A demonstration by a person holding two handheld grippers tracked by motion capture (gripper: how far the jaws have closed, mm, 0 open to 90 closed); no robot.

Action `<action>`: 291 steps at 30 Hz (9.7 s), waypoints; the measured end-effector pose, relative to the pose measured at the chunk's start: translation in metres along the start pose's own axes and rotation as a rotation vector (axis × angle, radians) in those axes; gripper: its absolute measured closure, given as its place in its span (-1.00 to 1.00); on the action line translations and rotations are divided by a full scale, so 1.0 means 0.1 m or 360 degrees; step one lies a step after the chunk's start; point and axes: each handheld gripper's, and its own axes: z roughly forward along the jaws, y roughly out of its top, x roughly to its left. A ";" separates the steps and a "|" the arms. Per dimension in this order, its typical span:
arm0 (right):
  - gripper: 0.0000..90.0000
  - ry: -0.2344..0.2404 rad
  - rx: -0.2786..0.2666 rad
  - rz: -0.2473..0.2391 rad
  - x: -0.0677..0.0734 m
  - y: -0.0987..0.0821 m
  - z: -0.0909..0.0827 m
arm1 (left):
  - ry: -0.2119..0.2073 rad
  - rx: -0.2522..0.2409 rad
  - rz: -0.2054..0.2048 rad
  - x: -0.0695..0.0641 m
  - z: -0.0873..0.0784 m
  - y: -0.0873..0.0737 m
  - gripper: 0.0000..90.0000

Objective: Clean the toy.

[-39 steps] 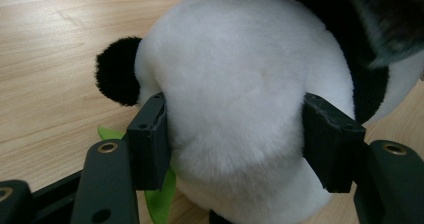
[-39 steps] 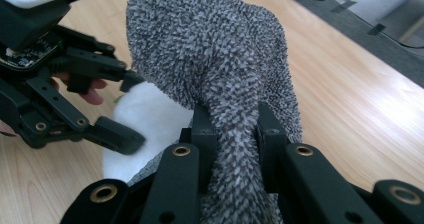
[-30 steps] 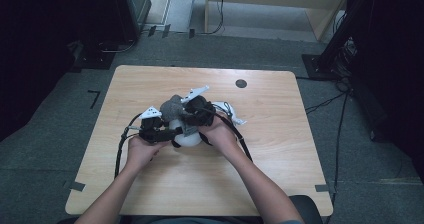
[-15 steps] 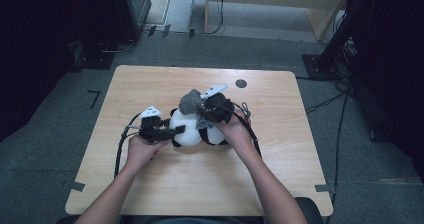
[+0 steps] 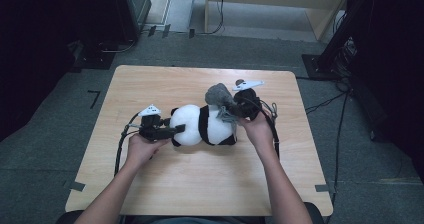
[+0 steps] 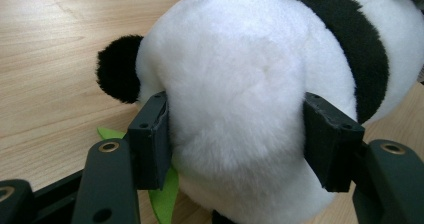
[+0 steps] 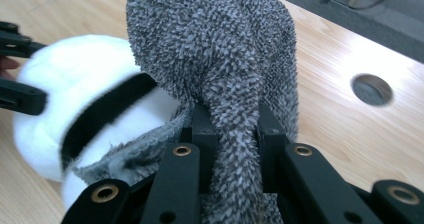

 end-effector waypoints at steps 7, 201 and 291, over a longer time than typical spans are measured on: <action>0.73 0.0022 -0.0016 0.0172 -0.23 -0.21 -0.01 | -0.0013 0.0004 -0.0015 0.01 0.00 0.02 -0.18; 0.76 0.0260 -0.0025 0.0002 0.44 -0.10 0.21 | 0.0065 -0.0129 0.0211 -0.12 0.16 -0.24 -0.66; 0.74 0.0265 0.0061 -0.0224 1.03 0.21 0.56 | 0.0159 -0.0026 0.0101 -0.23 0.03 -0.20 0.10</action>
